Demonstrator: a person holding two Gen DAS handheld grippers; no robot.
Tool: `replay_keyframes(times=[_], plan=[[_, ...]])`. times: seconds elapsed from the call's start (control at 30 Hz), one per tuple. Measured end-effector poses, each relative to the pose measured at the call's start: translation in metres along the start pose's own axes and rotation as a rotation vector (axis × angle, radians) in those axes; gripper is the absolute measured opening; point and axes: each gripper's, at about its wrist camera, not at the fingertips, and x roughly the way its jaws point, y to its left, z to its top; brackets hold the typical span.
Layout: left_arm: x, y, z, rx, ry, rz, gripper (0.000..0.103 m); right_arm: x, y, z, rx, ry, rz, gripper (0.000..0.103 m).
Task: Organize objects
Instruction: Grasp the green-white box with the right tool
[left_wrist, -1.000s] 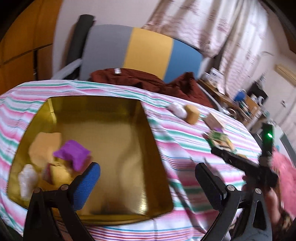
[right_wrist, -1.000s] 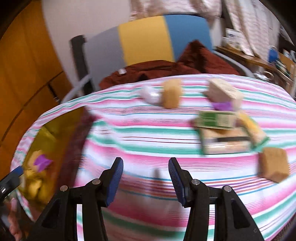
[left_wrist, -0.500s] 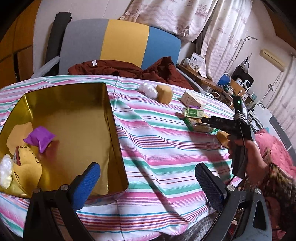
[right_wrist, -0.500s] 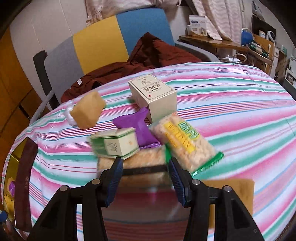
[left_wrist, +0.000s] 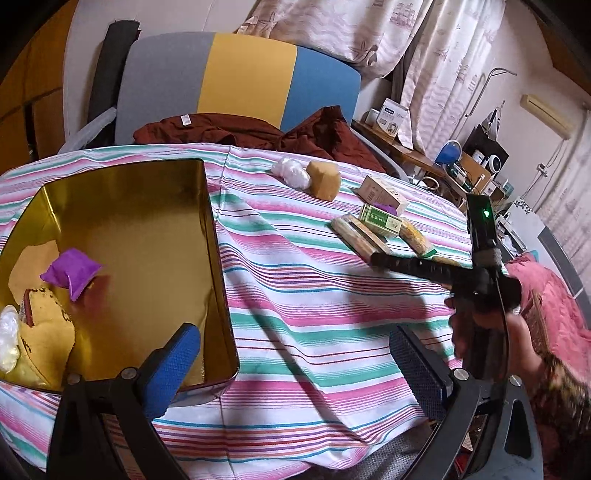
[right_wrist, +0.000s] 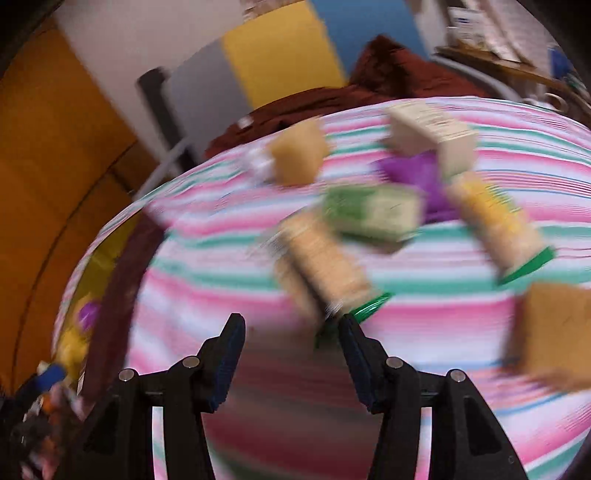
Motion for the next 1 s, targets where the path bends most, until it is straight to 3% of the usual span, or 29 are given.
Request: replay_keyframes(times=[0.1,0.23,0.37,0.5,0.57,0.63,0.77,0.83,1.0], plan=[[0.0,-0.001,0.001,-0.001,0.004,0.002,0.103,-0.009,0.016,0.003,-0.102,-0.081,-0.079,0.054],[-0.001,-0.003,0.001,-0.001,0.0,0.006,0.103,-0.003,0.003,0.022,-0.089,-0.11,-0.173,0.054],[0.0,-0.006,0.001,-0.004,0.001,0.009,0.103,0.014,-0.006,0.023,-0.008,-0.053,-0.129,0.055],[0.003,-0.007,0.002,-0.004,0.011,0.015,0.103,0.011,0.021,0.007,-0.047,-0.072,-0.019,0.055],[0.006,-0.008,0.003,-0.005,0.023,0.014,0.103,0.004,0.029,0.002,-0.072,-0.106,-0.007,0.055],[0.006,-0.01,0.002,-0.001,0.026,0.016,0.103,-0.012,0.027,0.001,-0.076,-0.189,-0.045,0.055],[0.007,-0.015,0.001,0.019,0.025,0.021,0.103,-0.034,-0.004,0.017,-0.028,-0.297,-0.241,0.055],[0.008,-0.017,0.0,0.02,0.029,0.018,0.103,-0.029,-0.02,0.026,-0.034,-0.264,-0.32,0.055],[0.014,-0.026,0.001,0.041,0.05,0.013,0.103,0.007,-0.023,0.028,-0.182,-0.112,-0.372,0.052]])
